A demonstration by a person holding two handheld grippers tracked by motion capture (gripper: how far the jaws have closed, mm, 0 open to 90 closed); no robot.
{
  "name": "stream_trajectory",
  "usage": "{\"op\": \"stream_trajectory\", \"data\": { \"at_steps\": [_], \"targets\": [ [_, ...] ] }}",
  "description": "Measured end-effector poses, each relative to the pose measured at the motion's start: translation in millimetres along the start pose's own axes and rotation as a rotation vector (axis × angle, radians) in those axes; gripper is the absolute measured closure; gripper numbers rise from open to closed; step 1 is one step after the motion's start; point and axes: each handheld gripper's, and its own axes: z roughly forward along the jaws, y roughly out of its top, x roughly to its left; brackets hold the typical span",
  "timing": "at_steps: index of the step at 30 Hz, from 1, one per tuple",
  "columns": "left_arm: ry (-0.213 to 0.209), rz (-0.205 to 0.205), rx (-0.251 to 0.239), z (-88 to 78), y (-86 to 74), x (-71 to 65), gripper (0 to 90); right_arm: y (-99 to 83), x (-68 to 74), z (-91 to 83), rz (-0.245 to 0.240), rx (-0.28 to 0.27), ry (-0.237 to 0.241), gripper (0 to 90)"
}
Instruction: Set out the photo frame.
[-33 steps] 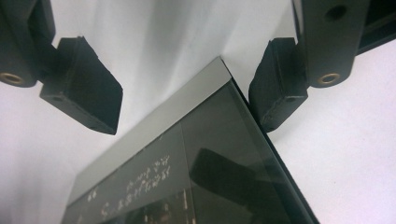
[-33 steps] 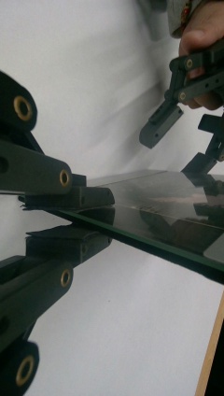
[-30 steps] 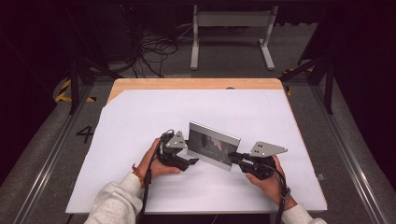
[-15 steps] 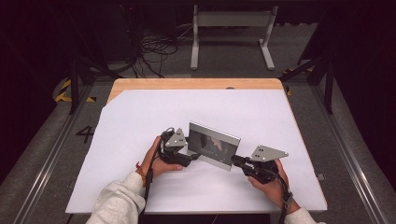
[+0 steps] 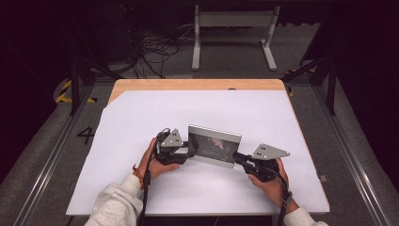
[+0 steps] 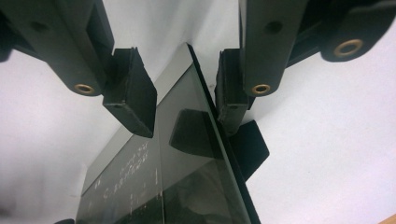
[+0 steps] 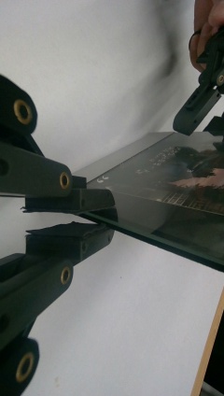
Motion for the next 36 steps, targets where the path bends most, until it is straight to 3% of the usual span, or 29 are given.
{"op": "stream_trajectory", "data": {
  "at_steps": [15,36],
  "targets": [
    [0.032,0.002,0.019,-3.9,-3.4,-3.3,68.4,2.7,-4.7,6.5,0.012,-0.006,-0.008,80.7],
    [0.051,0.004,0.052,-10.8,-9.1,-8.4,70.1,7.0,-2.7,16.3,0.015,-0.013,-0.027,78.9]
  ]
}}
